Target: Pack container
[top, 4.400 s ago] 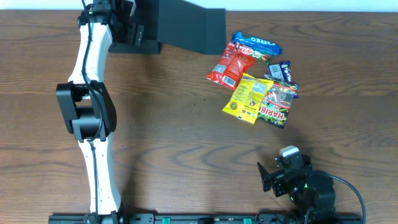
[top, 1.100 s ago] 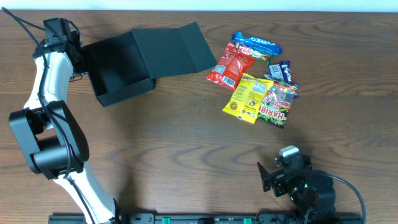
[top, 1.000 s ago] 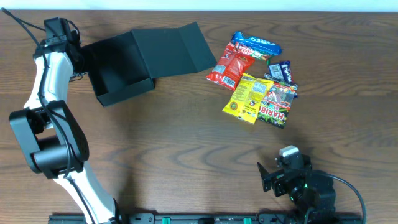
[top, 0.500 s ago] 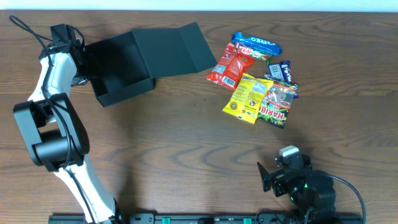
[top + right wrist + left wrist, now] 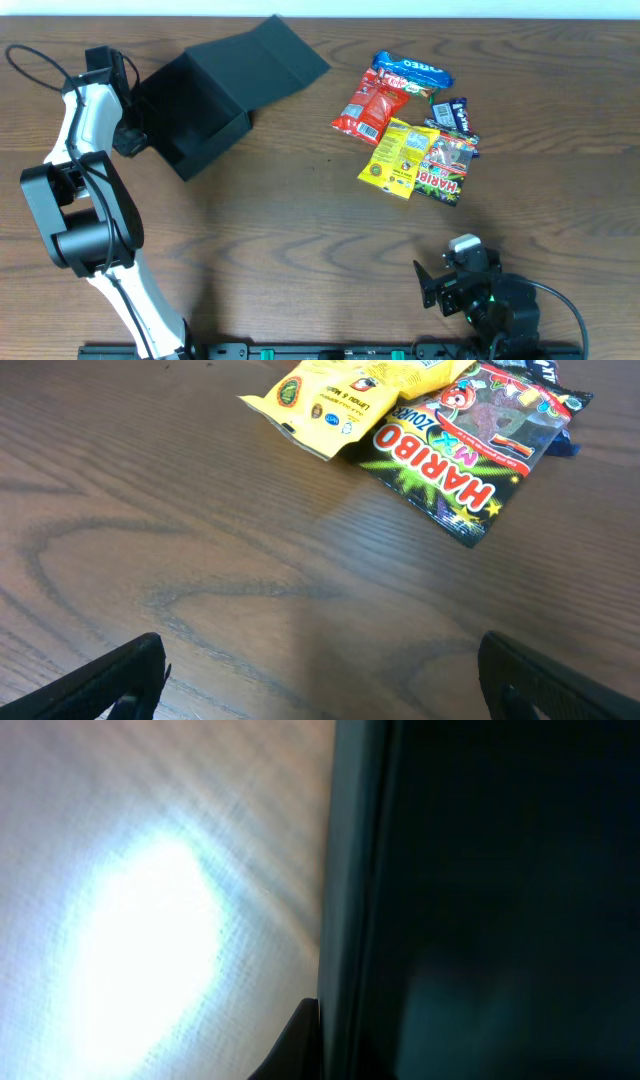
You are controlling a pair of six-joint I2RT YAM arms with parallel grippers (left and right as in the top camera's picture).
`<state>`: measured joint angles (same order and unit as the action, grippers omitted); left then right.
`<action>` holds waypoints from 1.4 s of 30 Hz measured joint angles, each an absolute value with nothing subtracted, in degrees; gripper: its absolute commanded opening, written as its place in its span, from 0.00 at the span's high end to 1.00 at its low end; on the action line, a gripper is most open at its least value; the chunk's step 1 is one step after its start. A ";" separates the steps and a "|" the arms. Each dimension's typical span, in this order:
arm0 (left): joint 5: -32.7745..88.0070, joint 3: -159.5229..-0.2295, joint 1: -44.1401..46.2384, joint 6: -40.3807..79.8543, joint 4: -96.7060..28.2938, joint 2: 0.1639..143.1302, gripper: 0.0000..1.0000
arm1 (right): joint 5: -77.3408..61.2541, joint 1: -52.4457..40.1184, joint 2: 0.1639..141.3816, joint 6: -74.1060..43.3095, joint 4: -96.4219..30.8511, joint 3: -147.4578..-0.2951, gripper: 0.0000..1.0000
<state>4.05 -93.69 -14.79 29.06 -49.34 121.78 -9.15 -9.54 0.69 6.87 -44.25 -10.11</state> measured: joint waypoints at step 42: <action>15.94 -73.87 5.72 85.97 -52.42 105.71 0.94 | -9.15 -9.54 0.69 6.87 -44.27 -10.11 0.01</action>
<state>15.94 -73.87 5.72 85.97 -52.42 105.71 -9.15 -9.54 0.69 6.87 -44.27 -10.11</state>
